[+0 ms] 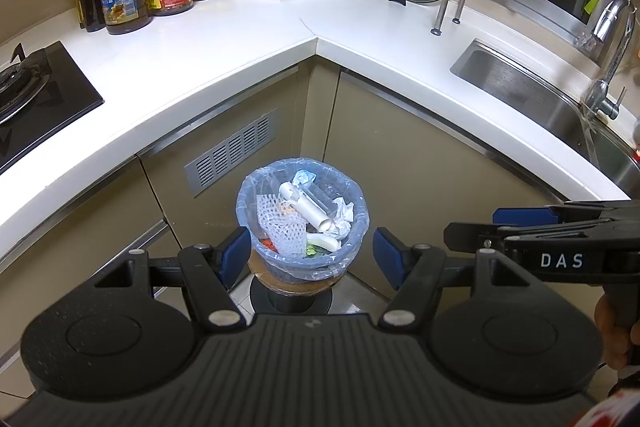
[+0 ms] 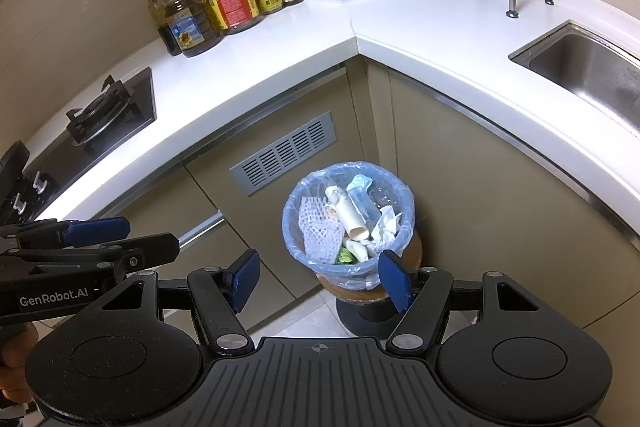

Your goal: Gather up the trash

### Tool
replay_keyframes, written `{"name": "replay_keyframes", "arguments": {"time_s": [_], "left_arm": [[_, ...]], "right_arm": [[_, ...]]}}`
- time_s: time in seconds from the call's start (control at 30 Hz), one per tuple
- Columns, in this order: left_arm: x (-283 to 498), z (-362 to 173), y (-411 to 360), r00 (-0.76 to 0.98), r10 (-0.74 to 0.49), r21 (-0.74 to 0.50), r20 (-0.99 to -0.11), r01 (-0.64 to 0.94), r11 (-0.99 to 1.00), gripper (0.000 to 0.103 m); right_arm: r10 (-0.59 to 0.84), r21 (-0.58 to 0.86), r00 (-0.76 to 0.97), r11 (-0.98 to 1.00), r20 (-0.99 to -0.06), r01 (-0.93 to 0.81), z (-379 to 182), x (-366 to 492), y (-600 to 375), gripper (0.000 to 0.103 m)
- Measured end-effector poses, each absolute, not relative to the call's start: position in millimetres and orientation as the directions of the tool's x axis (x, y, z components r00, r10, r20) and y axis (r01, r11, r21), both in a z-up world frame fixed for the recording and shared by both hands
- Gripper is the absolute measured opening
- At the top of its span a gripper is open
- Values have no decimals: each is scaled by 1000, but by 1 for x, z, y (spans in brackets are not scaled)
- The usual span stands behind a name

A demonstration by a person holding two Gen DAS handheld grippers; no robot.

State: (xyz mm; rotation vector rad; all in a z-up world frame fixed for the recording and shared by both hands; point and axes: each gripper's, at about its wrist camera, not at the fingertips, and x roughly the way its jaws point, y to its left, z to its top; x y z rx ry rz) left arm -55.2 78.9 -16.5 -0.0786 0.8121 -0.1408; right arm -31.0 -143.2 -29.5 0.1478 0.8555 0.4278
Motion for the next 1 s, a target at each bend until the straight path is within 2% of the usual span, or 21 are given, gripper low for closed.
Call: {"name": "replay_keyframes", "arguments": {"time_s": [0.9, 1.0], "left_arm": [[-48, -20, 76, 673, -168, -120, -721, 117, 986, 65], [-46, -21, 75, 669, -168, -122, -724, 116, 986, 69]], "right_arm": [[424, 303, 572, 905, -702, -298, -32, -25, -165, 66], [425, 305, 569, 904, -704, -298, -33, -20, -171, 66]]}}
